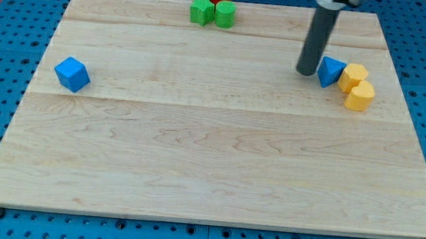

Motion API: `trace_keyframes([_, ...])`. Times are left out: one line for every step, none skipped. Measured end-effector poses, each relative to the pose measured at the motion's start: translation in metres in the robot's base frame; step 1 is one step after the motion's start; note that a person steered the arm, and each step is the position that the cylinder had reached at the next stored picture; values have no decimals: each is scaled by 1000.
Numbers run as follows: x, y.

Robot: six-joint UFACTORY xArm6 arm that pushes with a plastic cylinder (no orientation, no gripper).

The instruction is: Slide the blue cube into the yellow blocks

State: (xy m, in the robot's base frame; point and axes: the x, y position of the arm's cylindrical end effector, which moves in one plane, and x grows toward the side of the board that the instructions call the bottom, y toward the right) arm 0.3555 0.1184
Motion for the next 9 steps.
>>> trace_keyframes([35, -69])
trace_keyframes([84, -116])
trace_keyframes([117, -196])
trace_keyframes([122, -312])
trace_keyframes([108, -422])
trace_keyframes([79, -422])
trace_keyframes([42, -367])
trace_keyframes([37, -265])
trace_keyframes([39, -160])
